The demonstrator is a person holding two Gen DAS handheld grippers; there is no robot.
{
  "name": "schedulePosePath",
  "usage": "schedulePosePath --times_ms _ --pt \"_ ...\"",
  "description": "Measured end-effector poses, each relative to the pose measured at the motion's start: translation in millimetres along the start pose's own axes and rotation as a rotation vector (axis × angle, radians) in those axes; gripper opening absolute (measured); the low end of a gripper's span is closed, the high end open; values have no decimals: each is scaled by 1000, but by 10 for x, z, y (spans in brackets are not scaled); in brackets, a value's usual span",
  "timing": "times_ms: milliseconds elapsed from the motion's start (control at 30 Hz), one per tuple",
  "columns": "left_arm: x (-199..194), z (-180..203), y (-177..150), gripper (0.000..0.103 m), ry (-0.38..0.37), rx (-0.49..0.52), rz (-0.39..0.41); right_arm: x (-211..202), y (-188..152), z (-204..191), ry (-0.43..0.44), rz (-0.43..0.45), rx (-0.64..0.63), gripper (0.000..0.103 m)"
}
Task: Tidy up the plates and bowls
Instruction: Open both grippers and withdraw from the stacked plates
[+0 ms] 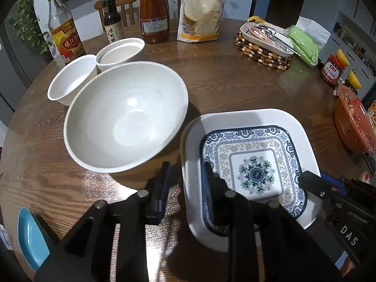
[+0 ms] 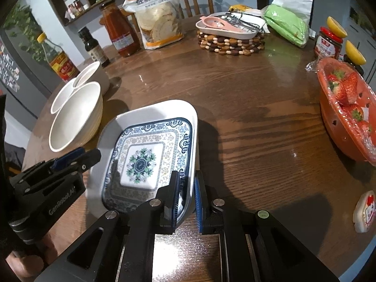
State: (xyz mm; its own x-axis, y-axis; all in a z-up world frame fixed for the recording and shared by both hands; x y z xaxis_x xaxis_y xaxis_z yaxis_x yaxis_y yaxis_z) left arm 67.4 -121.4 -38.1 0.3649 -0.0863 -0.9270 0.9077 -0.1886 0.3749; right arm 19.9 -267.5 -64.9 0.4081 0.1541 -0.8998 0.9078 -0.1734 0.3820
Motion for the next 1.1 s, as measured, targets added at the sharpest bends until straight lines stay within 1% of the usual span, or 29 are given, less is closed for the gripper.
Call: schedulePosePath --times_ms 100,167,200,233,300,367,400,467,633,667,733,867,933,1000,1100 --pt "-60 1 -7 30 -3 7 13 -45 -2 -7 5 8 7 13" --pt "-123 -5 -18 38 3 11 31 -71 -5 -19 8 8 8 15" --pt "-156 -14 -25 43 2 13 40 -88 -7 -27 12 9 9 18" --pt "-187 -23 -33 46 -4 13 48 -110 -12 -33 17 13 9 19" --pt "-265 -35 -48 49 3 16 71 -171 -14 -46 11 32 6 30" --pt "-338 -53 -56 53 4 17 91 -229 -14 -61 -6 52 1 37" --pt "-369 -63 -56 53 -1 15 98 -271 -8 -79 -15 67 -5 39" --pt "-439 -88 -66 55 -9 11 112 -328 -9 -112 -13 83 -13 39" --pt "-608 -203 -119 58 -19 -8 138 -411 -30 -310 58 90 -60 39" --pt "-630 -231 -133 59 -20 -12 141 -421 -41 -371 72 90 -76 39" --pt "-682 -315 -165 68 -13 -31 145 -426 -52 -503 103 83 -105 39" --pt "-763 -489 -230 71 9 -59 161 -426 -89 -748 138 72 -159 39" --pt "-783 -599 -273 78 28 -84 159 -418 -102 -851 152 62 -180 41" --pt "-798 -704 -309 82 44 -109 158 -408 -122 -965 161 57 -202 51" --pt "-817 -880 -375 86 57 -145 151 -392 -149 -1101 167 52 -233 60"
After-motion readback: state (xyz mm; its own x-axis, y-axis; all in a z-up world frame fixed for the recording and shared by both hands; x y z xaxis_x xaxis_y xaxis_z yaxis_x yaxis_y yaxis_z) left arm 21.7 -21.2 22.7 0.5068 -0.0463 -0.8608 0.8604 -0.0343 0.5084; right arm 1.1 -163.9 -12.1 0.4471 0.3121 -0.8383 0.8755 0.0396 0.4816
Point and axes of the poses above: each gripper's, at about its wrist camera, not at the fingertips, and x roughly the way its jaws point, z to its right, y to its top, the point moved 3 cm from there along x, roughly the way its jaws point, and after that the axes turned 11 degrees about -z, right-handed, at the moved point
